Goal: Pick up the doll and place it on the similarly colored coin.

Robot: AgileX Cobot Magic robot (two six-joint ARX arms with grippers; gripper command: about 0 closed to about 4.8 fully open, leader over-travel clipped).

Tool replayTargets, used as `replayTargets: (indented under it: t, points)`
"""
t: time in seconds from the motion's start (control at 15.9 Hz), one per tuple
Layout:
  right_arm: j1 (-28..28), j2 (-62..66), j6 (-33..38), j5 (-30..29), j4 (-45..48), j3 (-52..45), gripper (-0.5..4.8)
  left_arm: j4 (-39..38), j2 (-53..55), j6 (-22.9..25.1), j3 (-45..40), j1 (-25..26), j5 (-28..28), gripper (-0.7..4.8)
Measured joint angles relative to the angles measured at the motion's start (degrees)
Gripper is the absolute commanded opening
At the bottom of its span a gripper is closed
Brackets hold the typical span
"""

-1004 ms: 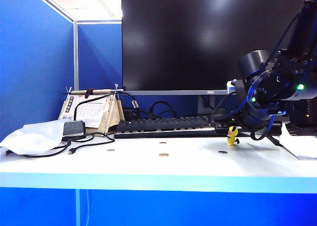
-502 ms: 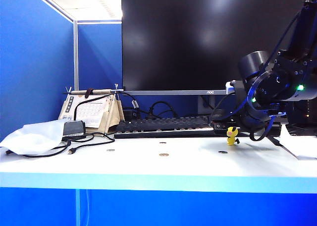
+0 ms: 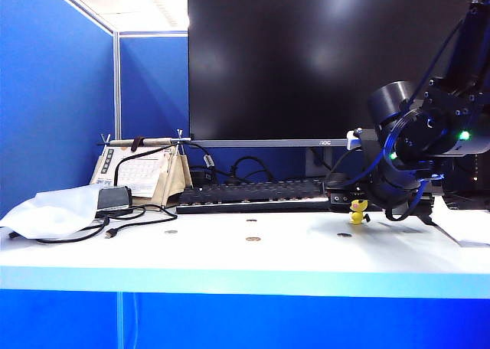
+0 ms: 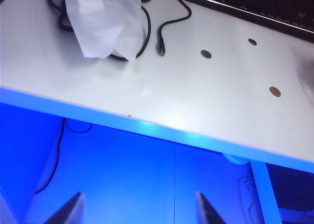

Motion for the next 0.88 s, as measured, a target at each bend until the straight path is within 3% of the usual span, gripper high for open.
replayTargets:
  t: [0.19, 0.25, 0.31, 0.38, 0.44, 0.69, 0.75, 0.88]
  points:
    - [0.0, 0.0, -0.02, 0.0, 0.02, 0.0, 4.2, 1.07, 0.0, 0.09, -0.11, 0.02, 1.88, 2.97]
    - [0.0, 0.0, -0.2, 0.0, 0.0, 0.0, 4.2, 3.3, 0.02, 4.44, -0.17, 0.04, 9.07, 2.95]
    - [0.0, 0.0, -0.22, 0.0, 0.02, 0.0, 4.2, 7.15, 0.02, 14.1, -0.22, 0.04, 22.4, 2.65]
    - [0.0, 0.0, -0.22, 0.0, 0.0, 0.0, 4.2, 9.99, 0.04, 18.6, -0.22, 0.02, 33.09, 2.56]
    - [0.0, 0.0, -0.22, 0.0, 0.04, 0.0, 4.2, 12.28, 0.04, 20.46, -0.22, -0.17, 38.12, 2.56]
    - [-0.02, 0.0, -0.24, 0.02, 0.61, 0.0, 4.2, 15.54, 0.24, 18.88, 2.27, 0.04, 32.83, 2.56]
    - [-0.02, 0.0, -0.24, 0.02, 0.61, 0.0, 4.2, 16.26, 0.2, 20.06, 4.31, 0.04, 32.48, 2.56]
    - [-0.04, 0.0, -0.24, 0.04, 0.55, 0.0, 4.2, 12.37, 5.33, 25.27, 12.87, 0.04, 26.23, 2.56]
